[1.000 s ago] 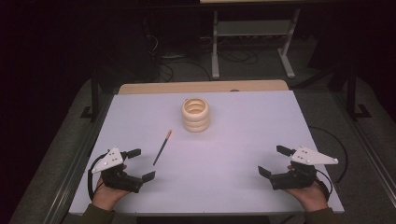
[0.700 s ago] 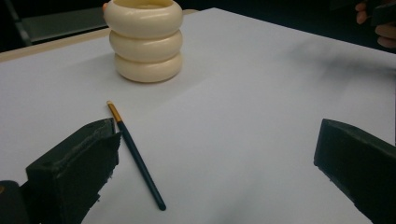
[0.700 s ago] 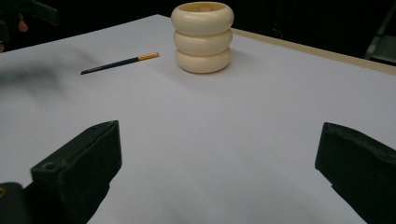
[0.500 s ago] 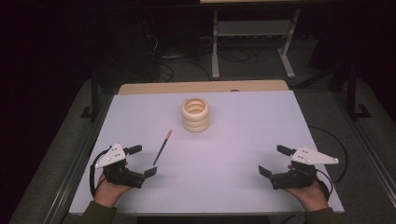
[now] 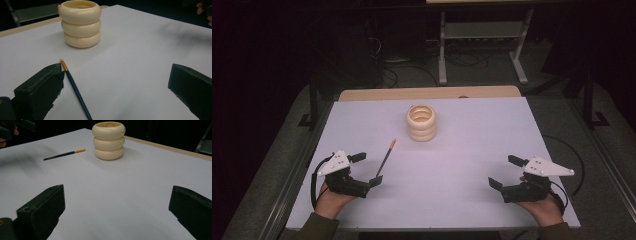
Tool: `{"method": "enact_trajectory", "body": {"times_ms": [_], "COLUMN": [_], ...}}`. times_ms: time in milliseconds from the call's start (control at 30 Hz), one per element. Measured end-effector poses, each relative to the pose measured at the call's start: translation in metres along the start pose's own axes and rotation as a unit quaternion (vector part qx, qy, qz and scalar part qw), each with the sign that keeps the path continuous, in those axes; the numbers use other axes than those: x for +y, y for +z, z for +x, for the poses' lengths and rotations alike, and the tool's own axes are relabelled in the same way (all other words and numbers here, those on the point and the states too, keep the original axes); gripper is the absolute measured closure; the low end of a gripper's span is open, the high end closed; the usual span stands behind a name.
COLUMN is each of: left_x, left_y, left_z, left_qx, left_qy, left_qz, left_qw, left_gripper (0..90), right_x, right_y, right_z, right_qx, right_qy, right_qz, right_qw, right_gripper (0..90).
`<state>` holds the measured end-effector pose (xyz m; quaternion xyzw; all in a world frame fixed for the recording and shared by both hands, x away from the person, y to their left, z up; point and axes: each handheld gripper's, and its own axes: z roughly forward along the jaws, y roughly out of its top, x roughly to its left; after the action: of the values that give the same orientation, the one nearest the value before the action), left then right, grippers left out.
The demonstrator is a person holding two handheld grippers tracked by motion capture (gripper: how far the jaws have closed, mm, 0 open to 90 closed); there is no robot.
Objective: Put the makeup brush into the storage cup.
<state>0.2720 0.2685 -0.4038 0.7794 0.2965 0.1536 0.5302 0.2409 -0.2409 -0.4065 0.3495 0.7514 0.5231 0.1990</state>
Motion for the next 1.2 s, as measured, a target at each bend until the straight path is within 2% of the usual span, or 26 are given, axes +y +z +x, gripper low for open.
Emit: {"method": "enact_trajectory", "body": {"times_ms": [333, 767, 933, 1200], "left_x": [0.006, 0.013, 0.017, 0.019], "left_y": [0.003, 0.007, 0.008, 0.011], "left_z": [0.005, 0.014, 0.017, 0.020], "left_qx": [0.005, 0.016, 0.016, 0.016], "left_qy": [0.000, -0.017, -0.012, -0.017], "left_qz": [-0.003, 0.000, -0.001, -0.002], "left_qw": [1.0000, 0.9997, 0.9998, 0.9997], "left_gripper": [0.0, 0.0, 0.0, 0.0], "right_x": [0.000, 0.000, 0.000, 0.000], "right_y": [0.000, 0.001, 0.001, 0.002], "right_z": [0.000, 0.001, 0.001, 0.001], "right_qx": [0.000, 0.002, 0.003, 0.003], "right_qy": [0.001, -0.002, -0.001, -0.002], "right_qz": [0.000, 0.001, 0.002, 0.000], "right_qw": [1.0000, 1.0000, 1.0000, 1.0000], "right_gripper": [0.0, 0.0, 0.0, 0.0]}}
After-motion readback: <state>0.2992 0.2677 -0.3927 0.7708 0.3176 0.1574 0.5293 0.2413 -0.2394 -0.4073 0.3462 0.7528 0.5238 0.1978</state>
